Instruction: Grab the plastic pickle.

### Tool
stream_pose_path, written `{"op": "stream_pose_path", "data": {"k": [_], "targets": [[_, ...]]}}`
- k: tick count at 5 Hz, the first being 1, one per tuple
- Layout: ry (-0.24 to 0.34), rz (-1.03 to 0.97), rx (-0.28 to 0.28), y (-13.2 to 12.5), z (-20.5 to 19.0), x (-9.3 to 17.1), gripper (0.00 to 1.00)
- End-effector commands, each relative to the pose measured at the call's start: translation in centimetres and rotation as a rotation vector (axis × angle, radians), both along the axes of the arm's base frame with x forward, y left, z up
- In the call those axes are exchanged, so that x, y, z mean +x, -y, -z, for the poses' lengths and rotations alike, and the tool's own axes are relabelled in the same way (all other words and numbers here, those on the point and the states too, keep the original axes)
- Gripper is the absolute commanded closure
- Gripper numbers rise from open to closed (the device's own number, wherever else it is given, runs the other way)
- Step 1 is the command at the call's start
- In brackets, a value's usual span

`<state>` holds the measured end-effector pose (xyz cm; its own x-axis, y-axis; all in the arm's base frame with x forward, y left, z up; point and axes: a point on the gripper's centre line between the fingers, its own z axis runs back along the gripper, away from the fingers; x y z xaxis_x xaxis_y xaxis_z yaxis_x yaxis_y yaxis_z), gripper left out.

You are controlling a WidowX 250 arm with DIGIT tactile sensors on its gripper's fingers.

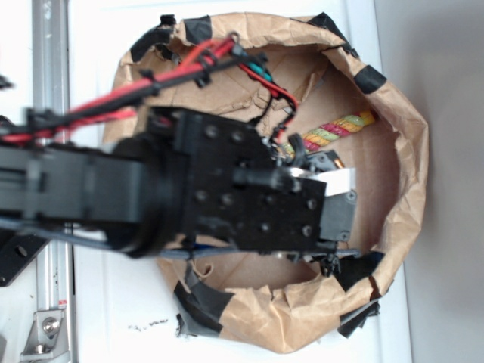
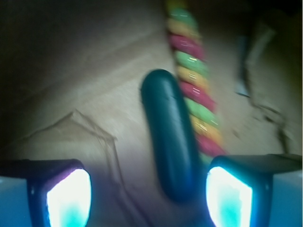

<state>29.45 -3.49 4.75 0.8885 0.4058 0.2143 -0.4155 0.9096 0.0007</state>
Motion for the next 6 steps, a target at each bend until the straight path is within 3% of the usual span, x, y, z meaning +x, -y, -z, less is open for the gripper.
{"op": "stream_pose_path", "data": {"k": [1, 2, 3, 4, 6], "targets": [[0.025, 0.108, 0.077, -2.2, 3.2, 2.0, 0.00], [0.030, 0.117, 0.101, -3.6, 3.2, 2.1, 0.00], [0.124, 0.365, 0.013, -3.1, 2.7, 3.4, 0.00], [0.145, 0.369, -0.093, -3.1, 2.7, 3.4, 1.00], [0.090, 0.306, -0.045, -2.3, 2.9, 2.7, 1.00]]}}
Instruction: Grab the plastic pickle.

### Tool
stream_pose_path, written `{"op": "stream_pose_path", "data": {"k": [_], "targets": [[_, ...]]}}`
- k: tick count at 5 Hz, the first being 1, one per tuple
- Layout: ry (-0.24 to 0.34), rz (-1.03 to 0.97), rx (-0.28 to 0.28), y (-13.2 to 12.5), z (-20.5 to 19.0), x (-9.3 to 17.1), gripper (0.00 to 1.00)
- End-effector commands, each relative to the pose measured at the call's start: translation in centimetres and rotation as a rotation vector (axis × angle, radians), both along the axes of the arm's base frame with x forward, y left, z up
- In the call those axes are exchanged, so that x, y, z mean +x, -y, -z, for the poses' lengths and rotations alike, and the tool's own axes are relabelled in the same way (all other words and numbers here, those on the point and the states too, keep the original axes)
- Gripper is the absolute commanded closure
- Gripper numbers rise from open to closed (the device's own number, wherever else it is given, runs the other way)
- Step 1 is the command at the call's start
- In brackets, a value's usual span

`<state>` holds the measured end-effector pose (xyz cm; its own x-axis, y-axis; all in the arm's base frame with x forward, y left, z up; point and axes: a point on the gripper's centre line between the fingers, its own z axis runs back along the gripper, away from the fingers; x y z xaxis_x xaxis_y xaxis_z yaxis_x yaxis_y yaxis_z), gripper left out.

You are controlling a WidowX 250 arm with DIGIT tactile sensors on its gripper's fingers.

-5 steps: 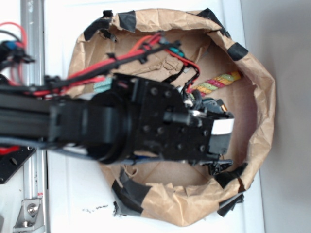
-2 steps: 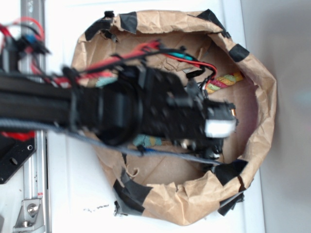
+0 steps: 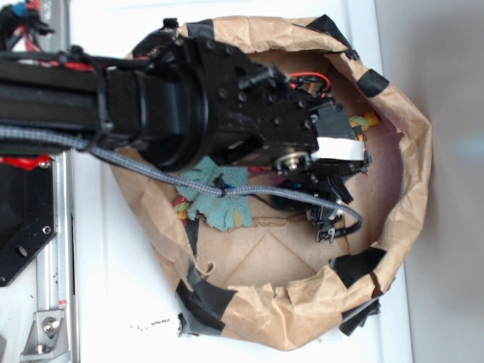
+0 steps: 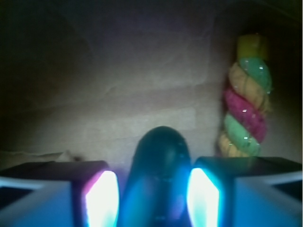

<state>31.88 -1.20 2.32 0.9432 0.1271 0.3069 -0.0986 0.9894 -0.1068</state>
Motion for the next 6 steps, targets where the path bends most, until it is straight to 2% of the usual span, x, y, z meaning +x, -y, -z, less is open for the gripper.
{"op": "stream_pose_path", "data": {"k": [1, 2, 3, 4, 5, 6], "targets": [[-0.042, -0.039, 0.082, 0.3, 0.2, 0.1, 1.00], [-0.063, -0.027, 0.121, 1.2, -3.6, 0.7, 1.00], [0.014, -0.055, 0.121, 0.3, -8.6, 1.2, 1.00], [-0.016, -0.061, 0.076, -0.8, -12.3, 1.0, 1.00], [0.022, -0.043, 0.025, -0.9, -13.8, 0.3, 1.00], [0.029, -0.067, 0.027, -0.7, -14.8, -0.3, 1.00]]}}
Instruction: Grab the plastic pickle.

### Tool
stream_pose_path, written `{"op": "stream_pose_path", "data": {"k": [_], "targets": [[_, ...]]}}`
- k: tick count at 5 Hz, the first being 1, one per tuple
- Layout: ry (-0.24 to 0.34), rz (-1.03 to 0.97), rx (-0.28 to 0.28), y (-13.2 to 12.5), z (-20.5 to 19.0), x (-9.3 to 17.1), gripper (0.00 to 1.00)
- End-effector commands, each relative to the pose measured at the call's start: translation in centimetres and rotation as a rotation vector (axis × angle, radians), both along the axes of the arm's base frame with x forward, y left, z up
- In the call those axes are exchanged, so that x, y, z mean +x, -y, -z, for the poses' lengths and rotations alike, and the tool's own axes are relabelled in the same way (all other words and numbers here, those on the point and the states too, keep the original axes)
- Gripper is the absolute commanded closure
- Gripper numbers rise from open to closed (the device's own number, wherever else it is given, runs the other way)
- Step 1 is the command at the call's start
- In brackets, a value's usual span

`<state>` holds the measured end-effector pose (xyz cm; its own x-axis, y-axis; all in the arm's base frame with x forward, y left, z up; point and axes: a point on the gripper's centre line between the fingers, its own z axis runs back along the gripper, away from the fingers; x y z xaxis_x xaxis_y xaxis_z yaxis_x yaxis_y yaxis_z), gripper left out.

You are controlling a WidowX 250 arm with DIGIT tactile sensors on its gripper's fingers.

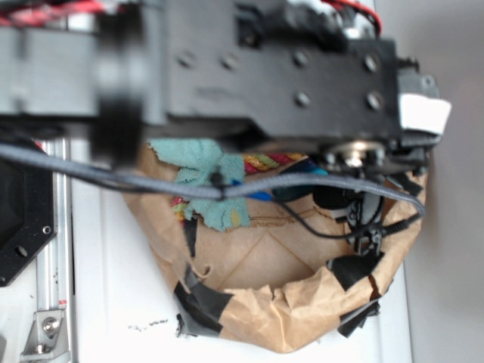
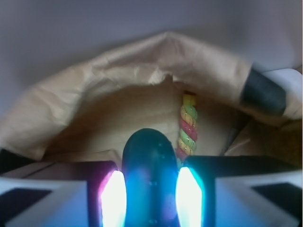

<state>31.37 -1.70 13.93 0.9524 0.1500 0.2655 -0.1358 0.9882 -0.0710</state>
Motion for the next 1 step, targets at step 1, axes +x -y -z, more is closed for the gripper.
{"op": "stream_pose_path", "data": {"k": [1], "targets": [[0.045, -0.022, -0.004, -1.09, -2.84, 0.27, 1.00]]}}
